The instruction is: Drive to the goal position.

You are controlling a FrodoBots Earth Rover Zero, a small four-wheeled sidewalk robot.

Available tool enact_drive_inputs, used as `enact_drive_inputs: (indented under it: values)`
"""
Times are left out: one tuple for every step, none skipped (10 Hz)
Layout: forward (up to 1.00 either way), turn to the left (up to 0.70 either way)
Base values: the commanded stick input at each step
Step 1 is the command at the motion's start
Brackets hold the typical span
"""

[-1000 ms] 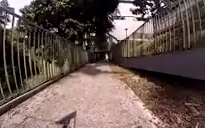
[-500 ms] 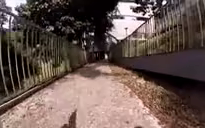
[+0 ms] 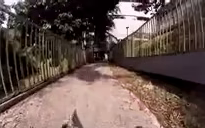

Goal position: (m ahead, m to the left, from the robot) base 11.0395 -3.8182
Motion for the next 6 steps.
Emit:
enact_drive_inputs:
  values:
    - [0.85,0.24]
    - [0.85,0.00]
    - [0.85,0.00]
    - [0.85,0.00]
    - [0.85,0.00]
    - [0.85,0.00]
